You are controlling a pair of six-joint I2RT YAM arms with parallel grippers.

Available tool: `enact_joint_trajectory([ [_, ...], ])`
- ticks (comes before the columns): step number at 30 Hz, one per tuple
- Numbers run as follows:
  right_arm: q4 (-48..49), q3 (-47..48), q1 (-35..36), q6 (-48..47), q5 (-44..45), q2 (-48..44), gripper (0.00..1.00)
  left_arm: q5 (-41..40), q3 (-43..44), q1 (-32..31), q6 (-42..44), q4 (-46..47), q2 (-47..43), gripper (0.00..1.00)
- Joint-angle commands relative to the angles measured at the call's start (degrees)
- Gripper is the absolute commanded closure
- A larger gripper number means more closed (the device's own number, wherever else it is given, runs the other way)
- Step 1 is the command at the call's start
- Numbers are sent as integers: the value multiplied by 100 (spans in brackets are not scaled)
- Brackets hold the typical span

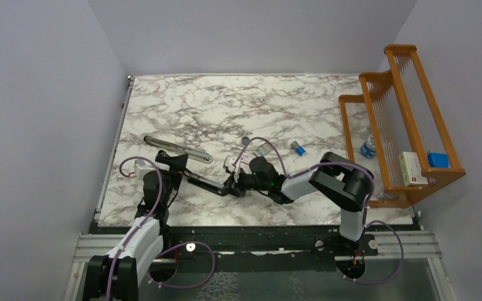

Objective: Load the staples into the stapler
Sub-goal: Close the stapler at the center of the board.

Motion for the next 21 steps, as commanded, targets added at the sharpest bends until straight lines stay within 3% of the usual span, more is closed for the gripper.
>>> enact_joint_trajectory([
  [1,-389,93,96,-73,-138,234,99,442,-89,-1,770,499,-175,7],
  [21,-496,195,103,-52,-11,448,99,1194,758,-1,2494,-43,-376,1],
])
